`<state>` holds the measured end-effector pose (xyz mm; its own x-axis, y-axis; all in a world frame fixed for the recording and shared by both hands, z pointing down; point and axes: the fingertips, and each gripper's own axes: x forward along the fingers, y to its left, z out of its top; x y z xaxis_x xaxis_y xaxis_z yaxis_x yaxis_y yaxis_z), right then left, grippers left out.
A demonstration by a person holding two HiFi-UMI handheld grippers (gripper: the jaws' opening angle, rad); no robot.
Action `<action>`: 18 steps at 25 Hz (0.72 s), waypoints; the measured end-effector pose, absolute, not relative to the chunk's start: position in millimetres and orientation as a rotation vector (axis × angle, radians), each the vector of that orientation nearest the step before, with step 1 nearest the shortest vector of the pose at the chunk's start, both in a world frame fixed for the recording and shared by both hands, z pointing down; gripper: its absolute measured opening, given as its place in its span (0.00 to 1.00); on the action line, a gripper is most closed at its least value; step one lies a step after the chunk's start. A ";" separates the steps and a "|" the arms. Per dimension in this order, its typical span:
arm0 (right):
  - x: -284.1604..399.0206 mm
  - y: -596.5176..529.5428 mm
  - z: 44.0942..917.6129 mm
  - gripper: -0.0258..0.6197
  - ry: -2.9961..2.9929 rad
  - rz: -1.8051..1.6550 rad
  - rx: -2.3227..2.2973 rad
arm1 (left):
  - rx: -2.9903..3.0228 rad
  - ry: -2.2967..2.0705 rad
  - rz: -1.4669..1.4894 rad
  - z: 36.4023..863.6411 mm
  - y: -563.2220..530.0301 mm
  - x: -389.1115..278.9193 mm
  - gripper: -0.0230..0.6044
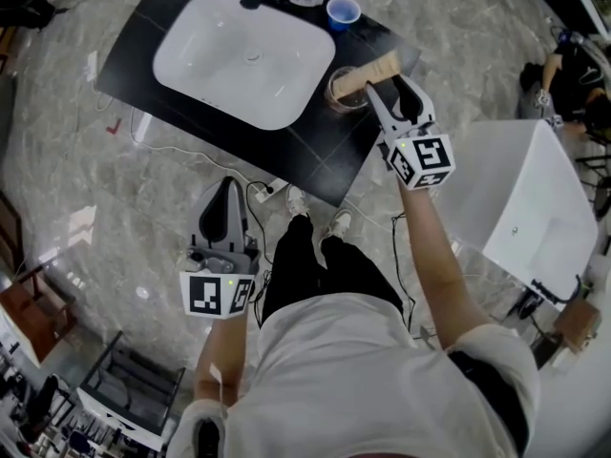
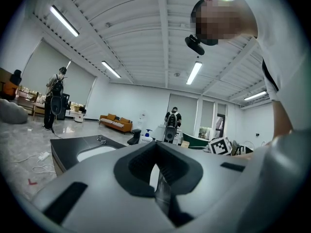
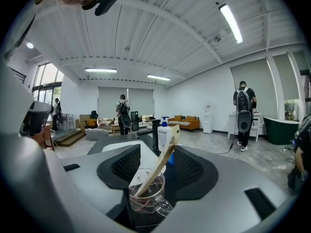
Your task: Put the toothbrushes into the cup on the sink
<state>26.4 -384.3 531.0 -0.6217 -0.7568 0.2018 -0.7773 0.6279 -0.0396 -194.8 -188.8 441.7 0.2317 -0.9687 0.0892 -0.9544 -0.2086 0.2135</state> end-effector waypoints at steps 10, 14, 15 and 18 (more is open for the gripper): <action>83.3 -371.2 504.4 0.38 -2.622 0.108 1.371 | 2.318 -1.800 -0.153 423.7 -186.4 -163.0 0.04; 114.1 -357.3 488.5 0.38 -2.599 0.094 1.420 | 2.337 -1.795 -0.170 414.3 -181.1 -148.1 0.04; 122.3 -352.7 485.4 0.38 -2.593 0.093 1.431 | 2.339 -1.795 -0.175 411.6 -179.1 -145.0 0.04; 146.3 -339.5 477.0 0.36 -2.583 0.093 1.463 | 2.347 -1.806 -0.185 402.2 -173.6 -137.9 0.04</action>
<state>146.3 -339.5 477.0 -0.5036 -0.8451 0.1795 -0.8558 0.5164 0.0302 -137.9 -173.6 402.2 0.2569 -0.9664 0.0072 -0.9448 -0.2495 0.2123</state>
